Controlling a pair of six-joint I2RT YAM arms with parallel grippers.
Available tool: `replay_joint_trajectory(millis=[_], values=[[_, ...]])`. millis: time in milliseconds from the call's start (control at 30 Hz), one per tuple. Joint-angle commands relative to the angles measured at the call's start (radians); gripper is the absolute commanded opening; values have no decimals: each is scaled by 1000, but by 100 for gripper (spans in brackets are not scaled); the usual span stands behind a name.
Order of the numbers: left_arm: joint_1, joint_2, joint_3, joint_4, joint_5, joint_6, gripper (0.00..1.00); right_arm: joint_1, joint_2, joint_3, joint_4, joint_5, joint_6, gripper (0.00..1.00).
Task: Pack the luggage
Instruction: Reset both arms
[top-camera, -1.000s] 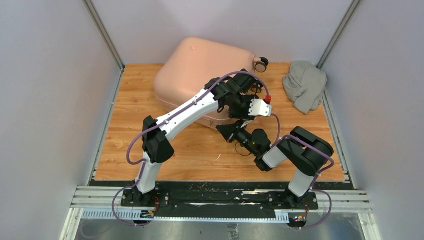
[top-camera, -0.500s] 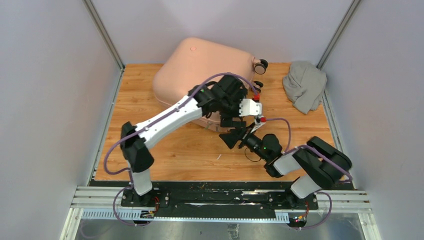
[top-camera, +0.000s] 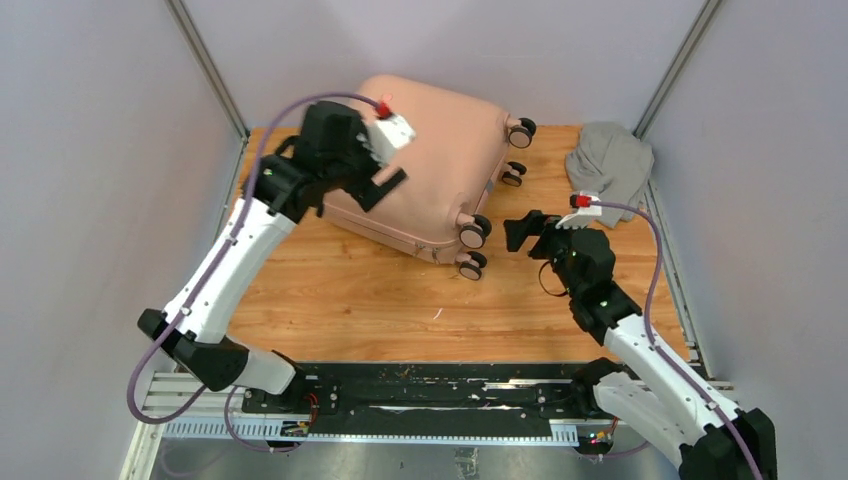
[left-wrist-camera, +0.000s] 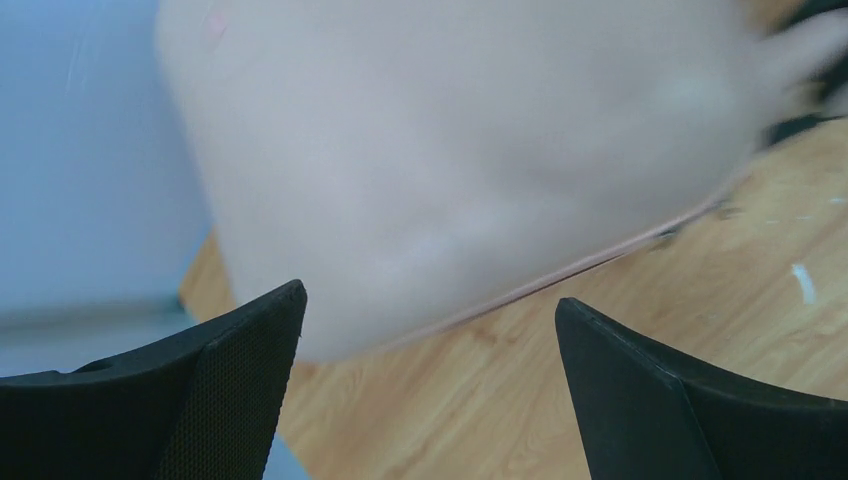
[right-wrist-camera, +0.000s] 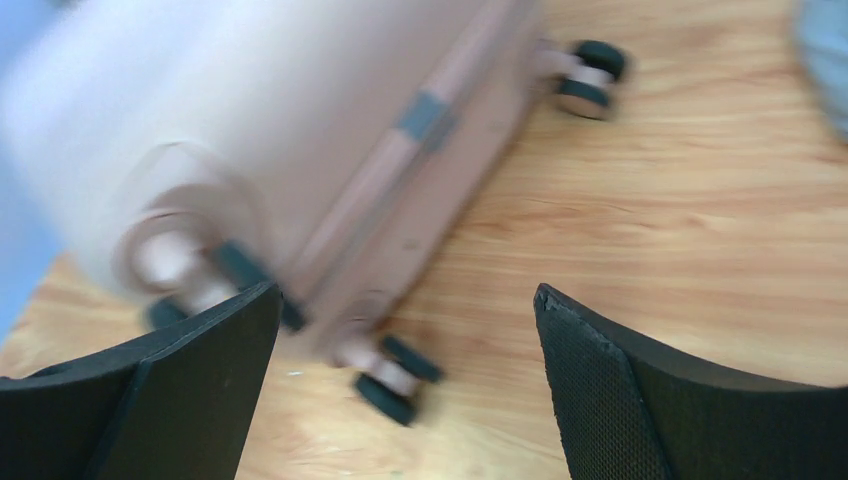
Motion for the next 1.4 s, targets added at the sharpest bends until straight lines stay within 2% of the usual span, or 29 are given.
replay_joint_trajectory(millis=[0, 67, 133, 267, 433, 633, 800, 1067, 1200, 1267, 1367], values=[[374, -60, -75, -36, 81, -167, 100, -127, 1, 78, -399, 166, -98, 100], [526, -48, -126, -27, 170, -188, 100, -187, 10, 99, -428, 182, -108, 100], [630, -25, -194, -16, 245, -206, 100, -247, 18, 117, -442, 185, -109, 100], [693, -22, -415, 105, 255, -219, 100, -346, 57, 129, -455, 255, -97, 100], [695, -121, -750, 444, 224, -236, 100, -397, 177, 71, -404, 382, -55, 100], [696, -221, -1081, 937, 302, -310, 100, -428, 263, -36, -169, 499, -66, 100], [695, -174, -1210, 1223, 356, -358, 100, -462, 334, -44, -14, 513, -116, 100], [697, -14, -1294, 1532, 357, -399, 100, -467, 430, -22, 127, 501, -230, 100], [698, -54, -1349, 1588, 332, -404, 100, -467, 415, -84, 169, 487, -259, 100], [698, -93, -1425, 1695, 303, -416, 100, -467, 407, -146, 248, 484, -259, 100], [697, -119, -1592, 1962, 283, -414, 100, -467, 412, -231, 432, 434, -295, 100]])
